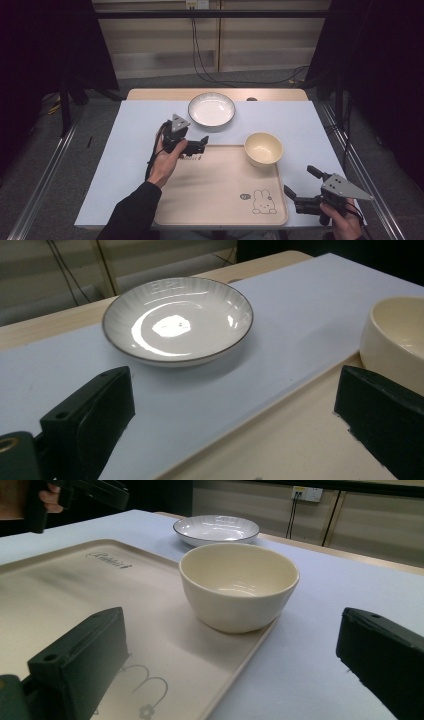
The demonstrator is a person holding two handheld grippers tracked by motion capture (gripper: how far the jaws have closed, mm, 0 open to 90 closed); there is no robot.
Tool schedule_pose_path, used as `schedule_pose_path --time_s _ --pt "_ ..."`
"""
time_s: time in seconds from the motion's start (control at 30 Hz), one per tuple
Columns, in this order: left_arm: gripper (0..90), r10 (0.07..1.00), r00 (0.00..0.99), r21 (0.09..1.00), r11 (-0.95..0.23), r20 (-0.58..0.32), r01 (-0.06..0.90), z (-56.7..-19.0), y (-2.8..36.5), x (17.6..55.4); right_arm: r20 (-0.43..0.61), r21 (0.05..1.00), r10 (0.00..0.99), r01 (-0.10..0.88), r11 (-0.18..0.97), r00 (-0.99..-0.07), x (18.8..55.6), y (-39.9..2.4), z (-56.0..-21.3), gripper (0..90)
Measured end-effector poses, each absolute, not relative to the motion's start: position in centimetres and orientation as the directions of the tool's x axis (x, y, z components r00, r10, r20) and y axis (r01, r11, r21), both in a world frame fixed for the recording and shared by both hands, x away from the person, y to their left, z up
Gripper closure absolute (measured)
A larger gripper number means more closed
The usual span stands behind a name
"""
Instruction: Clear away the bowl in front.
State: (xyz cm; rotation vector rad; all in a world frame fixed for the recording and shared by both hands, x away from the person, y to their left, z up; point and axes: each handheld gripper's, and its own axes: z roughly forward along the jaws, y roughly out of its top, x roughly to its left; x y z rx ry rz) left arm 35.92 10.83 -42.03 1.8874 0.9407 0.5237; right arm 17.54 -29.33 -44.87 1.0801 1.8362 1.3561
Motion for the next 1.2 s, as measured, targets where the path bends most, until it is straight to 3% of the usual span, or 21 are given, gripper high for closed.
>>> schedule_pose_path --time_s 0.23,0.67,0.9,1.2 --pt "2.1 0.808 0.587 0.872 -0.318 0.045 0.371 -42.8 14.4 32.9 -0.005 0.956 0.876 0.254 0.145 -0.482 17.5 -29.3 -44.8 0.0" --pt "1.9 0.870 0.493 0.886 -0.226 -0.004 0.406 -44.2 20.0 27.7 -0.005 0.956 0.875 0.254 0.146 -0.485 17.4 -29.4 -44.8 0.0" --pt "1.8 0.920 0.389 0.876 -0.148 -0.048 0.459 -44.7 23.4 24.7 0.007 0.955 0.881 0.263 0.134 -0.474 17.4 -29.5 -44.8 0.0" --pt "2.0 0.933 0.341 0.895 -0.054 -0.112 0.442 -44.3 25.3 24.5 0.007 0.949 0.883 0.283 0.142 -0.469 17.5 -29.5 -44.9 0.3"
